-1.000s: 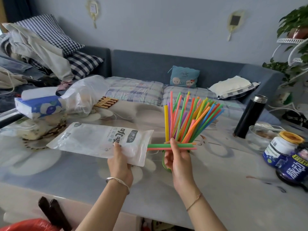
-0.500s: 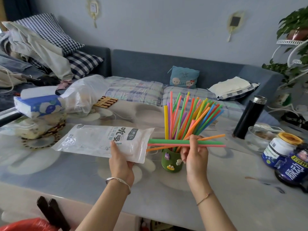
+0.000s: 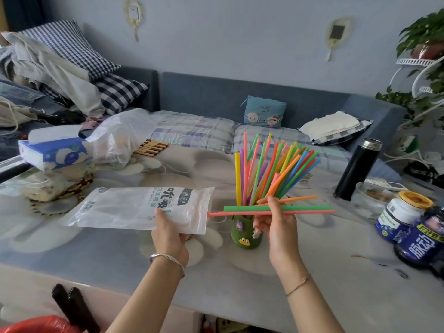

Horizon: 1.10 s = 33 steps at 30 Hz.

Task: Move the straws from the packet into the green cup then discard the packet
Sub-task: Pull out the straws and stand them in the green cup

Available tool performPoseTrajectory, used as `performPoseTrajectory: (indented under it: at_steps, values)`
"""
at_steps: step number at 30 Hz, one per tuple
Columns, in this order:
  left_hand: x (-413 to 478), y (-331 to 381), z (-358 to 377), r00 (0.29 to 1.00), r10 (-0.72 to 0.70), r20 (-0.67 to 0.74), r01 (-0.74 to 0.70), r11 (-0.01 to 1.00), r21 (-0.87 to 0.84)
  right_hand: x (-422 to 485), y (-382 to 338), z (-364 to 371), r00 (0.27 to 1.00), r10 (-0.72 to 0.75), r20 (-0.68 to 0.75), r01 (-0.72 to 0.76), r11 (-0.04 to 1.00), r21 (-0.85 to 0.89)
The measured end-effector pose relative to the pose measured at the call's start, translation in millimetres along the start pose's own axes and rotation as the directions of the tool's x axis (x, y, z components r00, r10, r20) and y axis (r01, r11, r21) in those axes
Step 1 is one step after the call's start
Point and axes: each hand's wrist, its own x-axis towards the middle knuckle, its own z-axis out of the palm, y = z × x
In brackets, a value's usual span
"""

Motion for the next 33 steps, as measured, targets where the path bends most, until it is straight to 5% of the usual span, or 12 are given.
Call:
performPoseTrajectory:
  at_steps: [8, 14, 20, 23, 25, 30, 33]
  values:
    - [2.7, 5.2, -5.2, 0.994, -0.004, -0.113, 0.005, 1.000, 0.001, 8.2, -15.6, -17.3, 0.982, -0.160, -0.100, 0.159, 0.987, -0.022]
    - [-3.1, -0.4, -3.9, 0.995, -0.021, -0.097, 0.024, 0.999, 0.028, 5.3, -10.0, -18.4, 0.941, -0.323, 0.101, 0.338, 0.879, -0.336]
    - [-3.0, -2.5, -3.8, 0.995, -0.033, -0.097, 0.035, 0.999, 0.021, 0.4, 11.0, -8.5, 0.921, -0.128, 0.369, 0.350, 0.689, -0.634]
    - [-2.3, -1.4, -3.8, 0.994, -0.033, -0.100, 0.038, 0.998, 0.043, 1.2, 21.6, -6.9, 0.907, -0.033, 0.421, 0.366, 0.560, -0.743]
    - [-0.5, -1.7, -4.6, 0.994, -0.035, -0.104, 0.041, 0.998, 0.048, 1.4, 22.8, -6.4, 0.907, -0.027, 0.421, 0.362, 0.562, -0.743]
    - [1.3, -1.4, -5.5, 0.994, -0.037, -0.106, 0.043, 0.998, 0.054, 5.3, -1.7, -8.8, 0.920, -0.266, 0.287, 0.386, 0.738, -0.554]
    - [-2.2, -0.6, -4.8, 0.994, -0.036, -0.104, 0.043, 0.997, 0.070, 11.7, -20.5, -15.0, 0.835, -0.505, 0.218, 0.540, 0.674, -0.505]
